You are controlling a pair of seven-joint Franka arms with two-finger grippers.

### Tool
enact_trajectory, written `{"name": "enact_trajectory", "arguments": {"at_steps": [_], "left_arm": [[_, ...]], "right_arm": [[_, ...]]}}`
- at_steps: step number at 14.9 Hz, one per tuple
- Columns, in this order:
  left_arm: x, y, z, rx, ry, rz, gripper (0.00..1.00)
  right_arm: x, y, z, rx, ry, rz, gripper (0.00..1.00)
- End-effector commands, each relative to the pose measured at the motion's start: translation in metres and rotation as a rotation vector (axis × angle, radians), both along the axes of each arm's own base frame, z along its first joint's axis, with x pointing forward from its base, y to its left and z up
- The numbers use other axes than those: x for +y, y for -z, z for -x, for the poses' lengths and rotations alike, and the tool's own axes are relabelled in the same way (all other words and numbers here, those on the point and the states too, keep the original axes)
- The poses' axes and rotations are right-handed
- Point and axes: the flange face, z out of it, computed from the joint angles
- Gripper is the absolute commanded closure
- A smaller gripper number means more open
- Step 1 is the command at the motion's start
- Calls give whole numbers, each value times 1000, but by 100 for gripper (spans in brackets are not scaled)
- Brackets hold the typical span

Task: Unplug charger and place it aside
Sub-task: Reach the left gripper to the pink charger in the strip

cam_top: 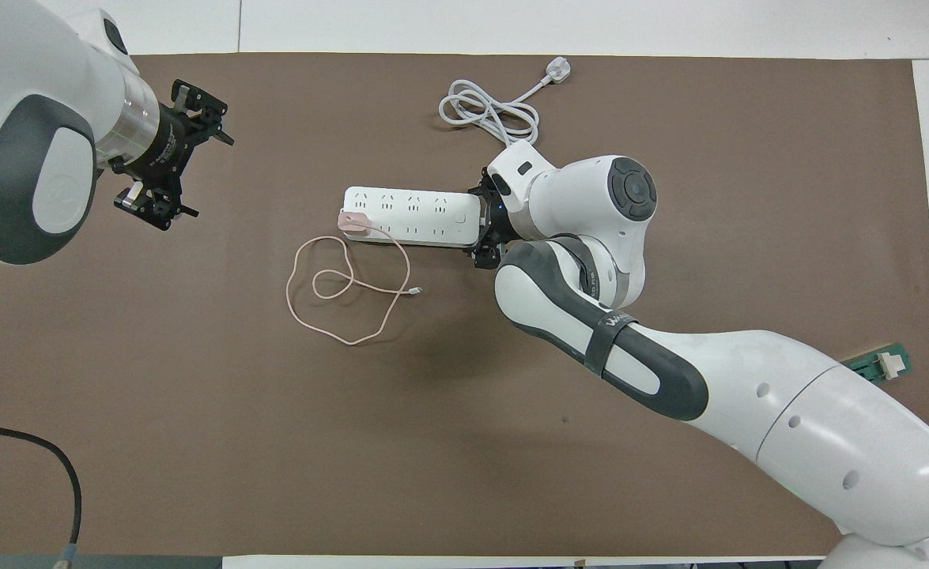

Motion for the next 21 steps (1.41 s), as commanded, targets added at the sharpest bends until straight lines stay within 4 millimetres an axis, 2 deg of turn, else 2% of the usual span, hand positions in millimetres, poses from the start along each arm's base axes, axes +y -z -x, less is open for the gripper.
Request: {"name": "enact_trajectory", "arguments": {"at_steps": [1, 4, 8, 10, 12, 14, 16, 19, 21], "left_arm": [[-13, 7, -3, 22, -121, 9, 0], [-38, 32, -2, 65, -243, -2, 0], [-57, 65, -6, 124, -262, 31, 0], [-64, 68, -9, 100, -287, 53, 0], [-79, 85, -15, 75, -318, 64, 0], [-93, 106, -19, 61, -334, 57, 0], [-101, 120, -19, 62, -325, 36, 0], [-109, 129, -19, 26, -363, -5, 0], [-122, 139, -13, 36, -354, -15, 0]], "right_arm": [[17, 4, 6, 22, -44, -21, 0], [34, 3, 13, 30, -27, -62, 0], [32, 4, 11, 11, -15, -66, 0], [32, 4, 11, 9, -16, -66, 0], [31, 5, 11, 10, -15, -66, 0], [24, 20, 9, 29, -5, -66, 6], [21, 23, 7, 7, -43, -63, 9], [20, 23, 7, 19, -28, -81, 48], [20, 23, 7, 22, -26, -83, 71]]}}
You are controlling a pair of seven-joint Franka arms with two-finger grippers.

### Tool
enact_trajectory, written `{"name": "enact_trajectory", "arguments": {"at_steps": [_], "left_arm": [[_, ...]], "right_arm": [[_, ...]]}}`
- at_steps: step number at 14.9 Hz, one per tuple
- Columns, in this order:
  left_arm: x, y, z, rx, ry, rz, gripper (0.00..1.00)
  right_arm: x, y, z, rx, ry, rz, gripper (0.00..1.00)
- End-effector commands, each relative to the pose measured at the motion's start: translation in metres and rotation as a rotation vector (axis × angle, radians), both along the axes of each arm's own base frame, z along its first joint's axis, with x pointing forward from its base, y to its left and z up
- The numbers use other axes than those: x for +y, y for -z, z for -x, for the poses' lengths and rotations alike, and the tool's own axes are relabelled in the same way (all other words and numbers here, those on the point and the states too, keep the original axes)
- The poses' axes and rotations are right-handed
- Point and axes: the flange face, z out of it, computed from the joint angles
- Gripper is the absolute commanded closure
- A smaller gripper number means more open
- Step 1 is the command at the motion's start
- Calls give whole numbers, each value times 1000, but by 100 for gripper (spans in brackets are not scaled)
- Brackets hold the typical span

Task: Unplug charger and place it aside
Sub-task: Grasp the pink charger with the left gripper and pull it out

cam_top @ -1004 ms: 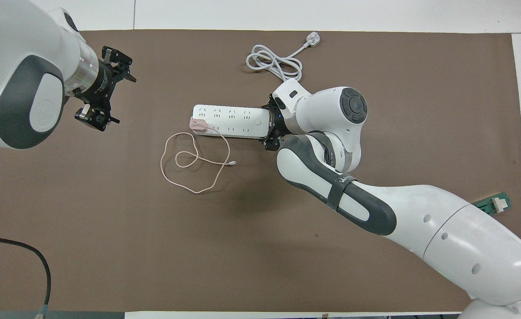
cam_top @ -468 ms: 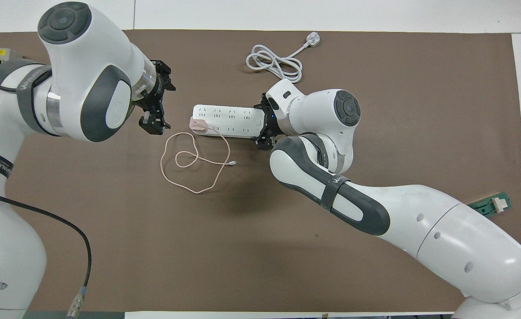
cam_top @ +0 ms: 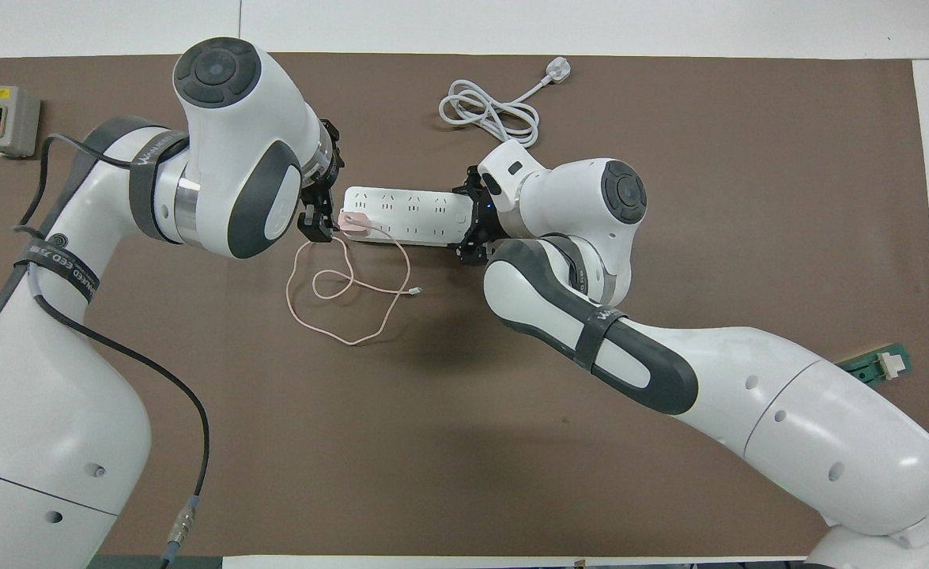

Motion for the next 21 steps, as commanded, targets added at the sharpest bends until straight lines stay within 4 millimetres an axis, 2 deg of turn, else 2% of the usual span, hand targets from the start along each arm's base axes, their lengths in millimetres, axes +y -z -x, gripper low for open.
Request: {"name": "enact_trajectory", "arguments": {"at_steps": [1, 2, 5, 14, 21], "left_arm": [[-16, 7, 2, -15, -26, -29, 0], [-23, 14, 5, -6, -27, -33, 0], [-28, 23, 7, -1, -49, -53, 0], [-21, 57, 23, 11, -29, -79, 4], [-20, 59, 28, 14, -23, -79, 13]], "right_arm": [[6, 19, 9, 38, -31, -20, 76], [6, 20, 9, 40, -29, -22, 77], [5, 19, 8, 38, -26, -22, 77], [5, 19, 8, 38, -26, -22, 77], [5, 19, 8, 38, -26, -22, 77]]}}
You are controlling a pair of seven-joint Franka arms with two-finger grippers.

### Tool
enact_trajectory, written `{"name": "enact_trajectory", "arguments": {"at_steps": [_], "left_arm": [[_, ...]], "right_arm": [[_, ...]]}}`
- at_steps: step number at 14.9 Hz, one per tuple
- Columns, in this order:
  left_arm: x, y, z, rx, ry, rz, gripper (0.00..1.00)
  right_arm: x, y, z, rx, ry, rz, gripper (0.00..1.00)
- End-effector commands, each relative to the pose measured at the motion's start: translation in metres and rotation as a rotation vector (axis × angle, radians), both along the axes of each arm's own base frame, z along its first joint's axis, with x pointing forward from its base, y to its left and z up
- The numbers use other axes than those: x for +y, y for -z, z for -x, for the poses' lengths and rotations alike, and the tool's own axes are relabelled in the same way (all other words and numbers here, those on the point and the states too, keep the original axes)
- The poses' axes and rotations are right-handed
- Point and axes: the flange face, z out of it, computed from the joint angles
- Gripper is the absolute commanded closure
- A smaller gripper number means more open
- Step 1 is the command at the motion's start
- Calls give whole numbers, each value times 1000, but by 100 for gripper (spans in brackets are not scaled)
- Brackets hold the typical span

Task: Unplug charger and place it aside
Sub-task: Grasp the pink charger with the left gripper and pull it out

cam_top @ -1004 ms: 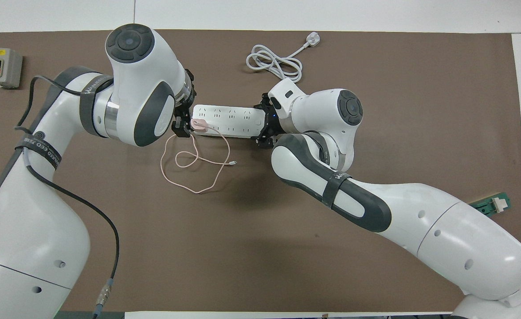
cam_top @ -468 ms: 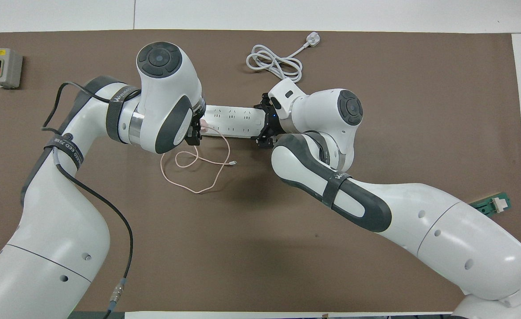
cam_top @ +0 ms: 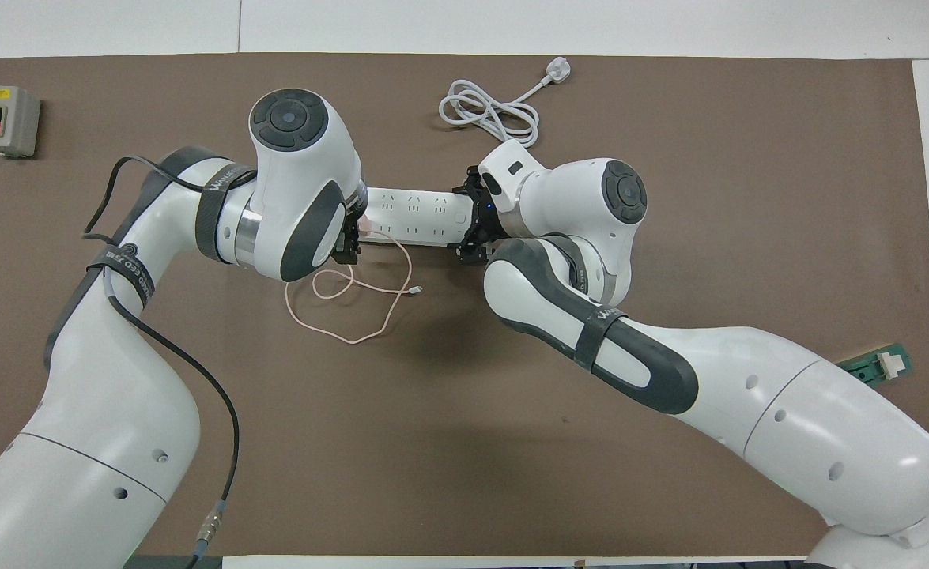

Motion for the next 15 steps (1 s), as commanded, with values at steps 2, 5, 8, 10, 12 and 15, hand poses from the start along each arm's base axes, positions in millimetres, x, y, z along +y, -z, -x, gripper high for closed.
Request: {"name": "enact_trajectory", "arguments": {"at_steps": [2, 5, 8, 10, 12, 15], "left_arm": [[3, -3, 10, -15, 7, -19, 25], [1, -5, 13, -14, 13, -19, 40], [1, -6, 14, -14, 15, -19, 64], [1, -7, 15, -14, 15, -17, 90], [1, -7, 15, -14, 15, -17, 100], [1, -9, 15, -16, 15, -16, 100]], "right_arm": [[5, 20, 8, 38, -26, -20, 77], [5, 20, 9, 39, -28, -21, 77], [5, 19, 8, 38, -27, -21, 77], [5, 20, 8, 39, -27, -21, 77], [5, 19, 8, 38, -27, -21, 77], [4, 20, 8, 39, -26, -21, 77]]}}
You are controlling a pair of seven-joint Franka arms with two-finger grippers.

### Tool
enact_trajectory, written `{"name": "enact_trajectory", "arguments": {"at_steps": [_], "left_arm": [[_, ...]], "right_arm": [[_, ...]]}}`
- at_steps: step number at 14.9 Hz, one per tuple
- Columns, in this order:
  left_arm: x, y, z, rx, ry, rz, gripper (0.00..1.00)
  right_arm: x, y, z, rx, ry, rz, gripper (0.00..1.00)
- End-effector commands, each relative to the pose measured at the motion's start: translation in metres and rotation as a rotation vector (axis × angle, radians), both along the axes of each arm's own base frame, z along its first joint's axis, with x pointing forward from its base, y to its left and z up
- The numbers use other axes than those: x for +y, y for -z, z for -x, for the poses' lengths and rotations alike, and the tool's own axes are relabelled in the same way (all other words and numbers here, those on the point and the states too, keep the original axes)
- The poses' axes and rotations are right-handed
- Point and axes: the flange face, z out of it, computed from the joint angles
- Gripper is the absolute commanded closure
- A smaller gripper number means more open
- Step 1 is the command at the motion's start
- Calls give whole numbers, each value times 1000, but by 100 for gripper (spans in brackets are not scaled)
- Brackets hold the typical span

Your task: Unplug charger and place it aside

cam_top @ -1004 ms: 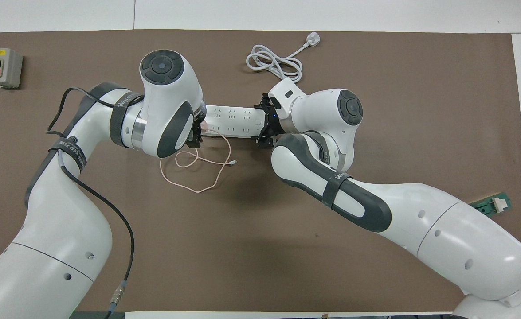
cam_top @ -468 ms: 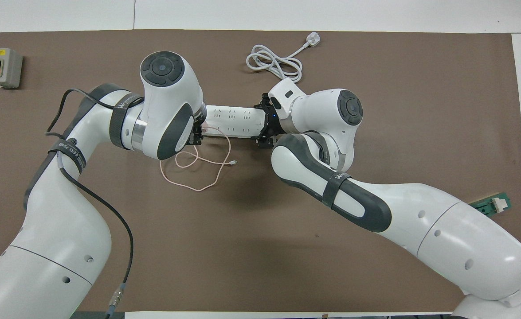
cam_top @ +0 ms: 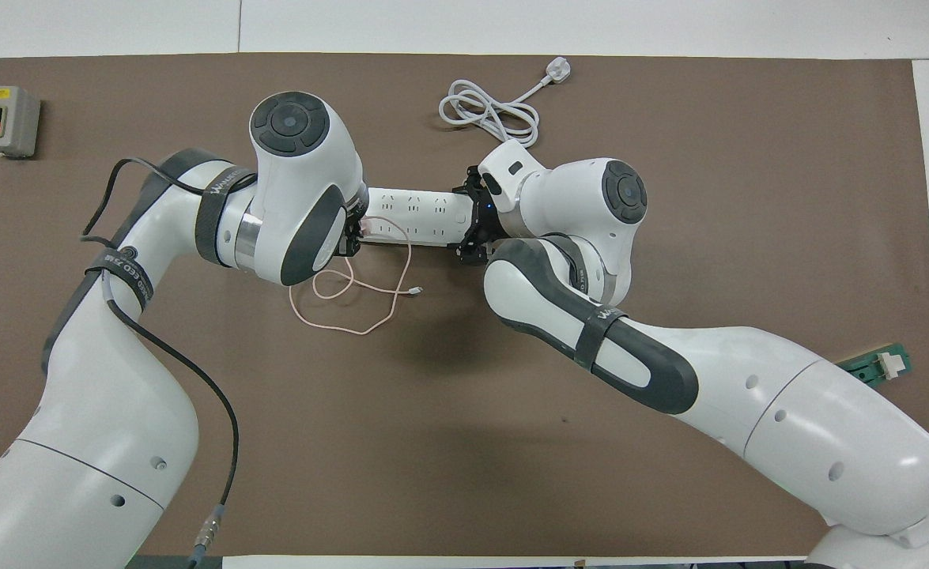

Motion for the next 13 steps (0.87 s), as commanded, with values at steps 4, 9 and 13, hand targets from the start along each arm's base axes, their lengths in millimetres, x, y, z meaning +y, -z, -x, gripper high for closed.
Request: {"name": "enact_trajectory", "arguments": {"at_steps": [4, 9, 13], "left_arm": [[5, -32, 14, -21, 6, -7, 100], [11, -77, 20, -16, 23, -7, 100], [23, -164, 23, 7, 78, -19, 100]], "right_arm": [[4, 19, 8, 38, -24, -21, 77], [3, 21, 7, 44, -17, -25, 77], [4, 20, 8, 45, -18, -26, 76]]}}
